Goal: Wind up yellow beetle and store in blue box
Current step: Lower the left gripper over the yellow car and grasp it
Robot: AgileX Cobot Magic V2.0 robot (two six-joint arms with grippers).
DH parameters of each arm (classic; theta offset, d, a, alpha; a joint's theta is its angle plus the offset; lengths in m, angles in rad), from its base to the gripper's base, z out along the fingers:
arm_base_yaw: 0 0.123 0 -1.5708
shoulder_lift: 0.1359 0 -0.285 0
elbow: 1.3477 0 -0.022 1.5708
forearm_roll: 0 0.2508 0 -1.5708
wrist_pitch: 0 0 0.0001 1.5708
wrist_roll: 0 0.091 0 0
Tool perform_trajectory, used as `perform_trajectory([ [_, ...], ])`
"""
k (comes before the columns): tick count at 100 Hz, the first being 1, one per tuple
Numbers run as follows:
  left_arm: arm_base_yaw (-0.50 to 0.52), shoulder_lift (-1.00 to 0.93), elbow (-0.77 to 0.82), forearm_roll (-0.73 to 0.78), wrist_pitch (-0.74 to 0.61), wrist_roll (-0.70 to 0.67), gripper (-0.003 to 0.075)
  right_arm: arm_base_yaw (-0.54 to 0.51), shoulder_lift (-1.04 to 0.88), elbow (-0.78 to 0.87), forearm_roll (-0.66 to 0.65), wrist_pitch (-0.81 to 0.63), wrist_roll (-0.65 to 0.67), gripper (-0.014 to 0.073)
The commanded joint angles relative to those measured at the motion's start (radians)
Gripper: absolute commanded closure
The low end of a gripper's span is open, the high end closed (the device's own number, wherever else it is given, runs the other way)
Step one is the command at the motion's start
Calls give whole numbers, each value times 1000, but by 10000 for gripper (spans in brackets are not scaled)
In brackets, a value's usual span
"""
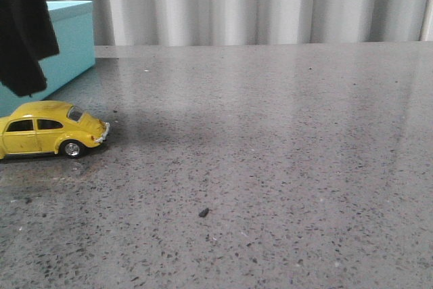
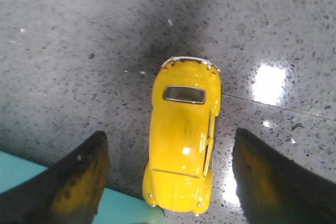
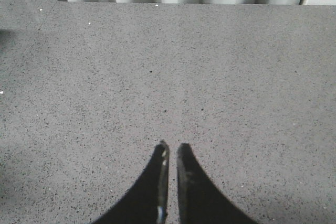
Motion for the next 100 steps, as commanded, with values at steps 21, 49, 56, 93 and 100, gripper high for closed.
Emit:
perform_trajectory([
  [21,-38,13,-36,28,-16,2,260,-1,-8,-23,-2,-64,-5,635],
  [49,-38,13,-36,60,-27,2,260,-1,-8,-23,-2,-66,-5,635],
  [56,-38,17,-36,66,-32,2,260,-1,-8,-23,-2,-70,-5,635],
  [93,-38,80,-36,28,-11,2,260,-1,-8,-23,-2,-76,-5,635],
  [100,-38,95,-36,28,-11,2,260,-1,-8,-23,-2,-76,-5,635],
])
